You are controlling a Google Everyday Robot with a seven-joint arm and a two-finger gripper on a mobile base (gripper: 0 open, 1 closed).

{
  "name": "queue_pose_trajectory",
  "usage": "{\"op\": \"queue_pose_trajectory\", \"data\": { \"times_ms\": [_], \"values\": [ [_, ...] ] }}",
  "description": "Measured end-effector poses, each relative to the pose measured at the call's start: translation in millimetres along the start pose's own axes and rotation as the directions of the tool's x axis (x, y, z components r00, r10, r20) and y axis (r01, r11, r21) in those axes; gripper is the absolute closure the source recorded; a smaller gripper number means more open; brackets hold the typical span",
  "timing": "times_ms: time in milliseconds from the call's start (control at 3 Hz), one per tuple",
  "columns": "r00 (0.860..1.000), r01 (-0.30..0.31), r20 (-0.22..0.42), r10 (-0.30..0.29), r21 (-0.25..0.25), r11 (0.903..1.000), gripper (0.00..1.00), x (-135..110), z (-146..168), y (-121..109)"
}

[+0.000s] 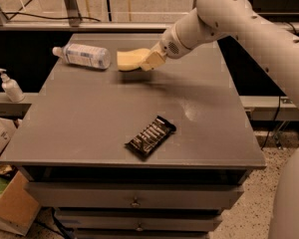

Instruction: Move sponge near blue plastic bottle

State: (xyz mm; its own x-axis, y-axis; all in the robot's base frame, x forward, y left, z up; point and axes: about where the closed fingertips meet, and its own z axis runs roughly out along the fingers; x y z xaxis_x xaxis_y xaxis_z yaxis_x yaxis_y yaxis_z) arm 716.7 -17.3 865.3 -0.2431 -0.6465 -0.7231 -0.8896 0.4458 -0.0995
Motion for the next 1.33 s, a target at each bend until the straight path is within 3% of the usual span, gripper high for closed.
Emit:
{"op": "queue_pose_trajectory", "data": {
  "times_ms": [667,1000,1333],
  "values": [
    [0.999,0.012,-0.032,-0.011,0.010,0.9999,1.00,-13,55,-5],
    [0.999,0.010,-0.034,-0.009,0.008,0.9999,1.00,-14,62,-4],
    [0.999,-0.004,-0.034,0.004,-0.004,1.0000,0.85,-13,68,-2]
  ]
}}
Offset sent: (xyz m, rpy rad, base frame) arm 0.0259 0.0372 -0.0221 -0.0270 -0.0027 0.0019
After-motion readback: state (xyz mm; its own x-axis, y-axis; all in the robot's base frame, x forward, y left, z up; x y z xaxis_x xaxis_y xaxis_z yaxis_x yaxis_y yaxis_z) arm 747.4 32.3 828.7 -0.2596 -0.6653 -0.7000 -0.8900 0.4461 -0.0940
